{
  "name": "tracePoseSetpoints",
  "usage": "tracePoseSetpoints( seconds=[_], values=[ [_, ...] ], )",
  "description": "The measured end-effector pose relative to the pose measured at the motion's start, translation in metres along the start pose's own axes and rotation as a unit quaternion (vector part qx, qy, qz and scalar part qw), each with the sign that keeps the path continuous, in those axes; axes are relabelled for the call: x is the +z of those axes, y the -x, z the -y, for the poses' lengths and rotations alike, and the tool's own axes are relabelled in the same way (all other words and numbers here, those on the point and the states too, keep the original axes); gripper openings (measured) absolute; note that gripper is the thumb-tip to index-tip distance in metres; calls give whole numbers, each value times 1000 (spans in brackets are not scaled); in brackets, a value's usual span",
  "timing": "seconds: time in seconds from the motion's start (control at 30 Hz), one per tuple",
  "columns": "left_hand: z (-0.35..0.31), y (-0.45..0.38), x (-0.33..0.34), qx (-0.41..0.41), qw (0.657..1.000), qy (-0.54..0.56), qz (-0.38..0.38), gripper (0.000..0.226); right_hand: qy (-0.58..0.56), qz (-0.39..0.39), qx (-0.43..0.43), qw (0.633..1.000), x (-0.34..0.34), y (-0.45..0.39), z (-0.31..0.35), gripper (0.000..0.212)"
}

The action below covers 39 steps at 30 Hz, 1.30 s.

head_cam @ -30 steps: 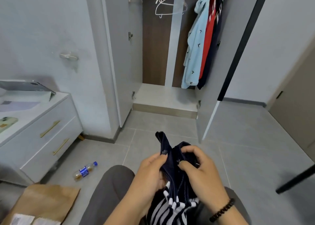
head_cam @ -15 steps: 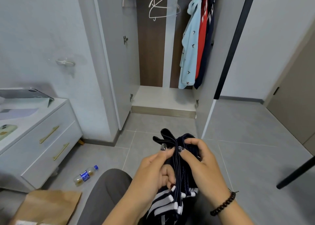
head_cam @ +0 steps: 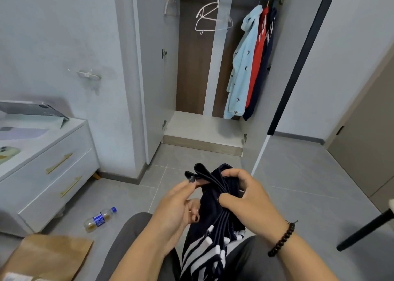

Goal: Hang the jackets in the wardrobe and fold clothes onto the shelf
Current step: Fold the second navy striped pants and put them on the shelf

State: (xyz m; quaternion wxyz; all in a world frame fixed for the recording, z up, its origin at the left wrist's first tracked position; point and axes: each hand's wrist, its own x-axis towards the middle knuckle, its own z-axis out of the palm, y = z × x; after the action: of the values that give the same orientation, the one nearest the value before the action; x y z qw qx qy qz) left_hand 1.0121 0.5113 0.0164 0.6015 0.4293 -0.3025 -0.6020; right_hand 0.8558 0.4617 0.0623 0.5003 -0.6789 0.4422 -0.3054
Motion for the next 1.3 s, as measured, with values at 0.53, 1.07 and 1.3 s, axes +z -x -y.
tracePoseSetpoints(
  seconds=[0.53, 1.07, 1.3],
  values=[
    [-88, -4, -35, 270, 926, -258, -52, 108, -100, -49, -46, 993, 61, -119, 156, 7],
    [-150, 14, -67, 356, 678, -567, -304, 106, -239, -8, -54, 969, 19, -105, 248, 13],
    [-16, 40, -11, 207, 646, -735, 3, 79, -36, -28, 166, 985, -71, -58, 69, 16]
  ],
)
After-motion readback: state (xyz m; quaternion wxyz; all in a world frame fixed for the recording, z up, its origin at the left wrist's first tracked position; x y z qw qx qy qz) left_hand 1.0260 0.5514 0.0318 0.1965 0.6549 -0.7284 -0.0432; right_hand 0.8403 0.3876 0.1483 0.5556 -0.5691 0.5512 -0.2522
